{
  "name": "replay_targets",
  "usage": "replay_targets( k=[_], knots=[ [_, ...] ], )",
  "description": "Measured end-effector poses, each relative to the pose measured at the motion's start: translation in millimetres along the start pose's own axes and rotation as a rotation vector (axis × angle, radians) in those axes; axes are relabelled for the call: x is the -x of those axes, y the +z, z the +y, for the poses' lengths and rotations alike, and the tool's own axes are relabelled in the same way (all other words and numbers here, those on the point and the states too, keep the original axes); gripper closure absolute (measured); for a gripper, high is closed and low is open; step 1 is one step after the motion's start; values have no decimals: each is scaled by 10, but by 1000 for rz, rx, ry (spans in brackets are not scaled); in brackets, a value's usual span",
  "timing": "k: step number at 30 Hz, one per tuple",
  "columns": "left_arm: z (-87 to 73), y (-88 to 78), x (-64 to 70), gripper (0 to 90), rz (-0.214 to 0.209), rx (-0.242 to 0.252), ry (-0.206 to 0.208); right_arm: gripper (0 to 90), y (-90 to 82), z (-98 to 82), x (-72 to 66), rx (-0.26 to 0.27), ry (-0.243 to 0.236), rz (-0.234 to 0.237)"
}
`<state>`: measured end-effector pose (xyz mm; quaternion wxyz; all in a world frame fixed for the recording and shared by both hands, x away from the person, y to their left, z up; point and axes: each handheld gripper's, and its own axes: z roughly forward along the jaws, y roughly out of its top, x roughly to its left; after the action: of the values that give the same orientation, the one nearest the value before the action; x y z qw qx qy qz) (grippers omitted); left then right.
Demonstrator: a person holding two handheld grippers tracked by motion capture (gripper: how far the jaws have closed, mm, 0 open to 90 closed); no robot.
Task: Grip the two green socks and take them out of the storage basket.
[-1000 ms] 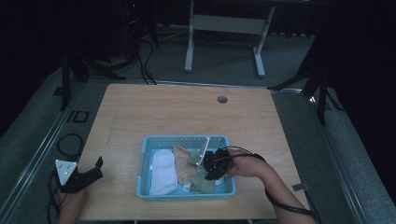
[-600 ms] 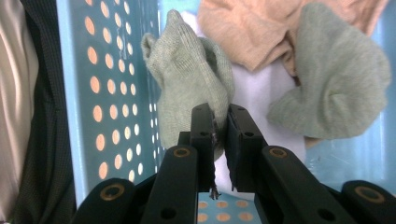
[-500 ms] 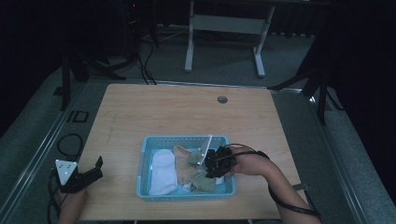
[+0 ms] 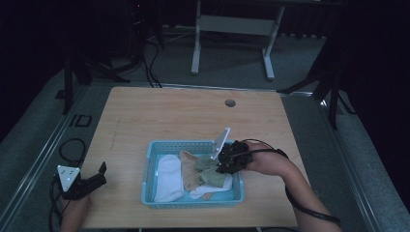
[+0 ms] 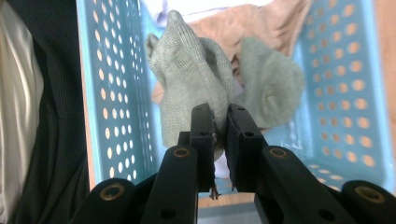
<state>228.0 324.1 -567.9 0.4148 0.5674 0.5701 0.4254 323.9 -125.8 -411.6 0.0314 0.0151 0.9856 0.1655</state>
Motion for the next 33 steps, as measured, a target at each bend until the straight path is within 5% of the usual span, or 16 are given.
replay_targets(
  k=[16, 26, 33],
  knots=[
    [0, 2, 2, 3, -1, -1, 0, 818, -562, -232, 80, 86, 84, -112],
    [0, 3, 5, 4, 1, -2, 3, 818, -791, -783, 141, 95, 218, -171],
    [0, 7, 9, 4, 3, -4, 4, 818, -804, -1108, 131, 90, 274, -190]
  ],
)
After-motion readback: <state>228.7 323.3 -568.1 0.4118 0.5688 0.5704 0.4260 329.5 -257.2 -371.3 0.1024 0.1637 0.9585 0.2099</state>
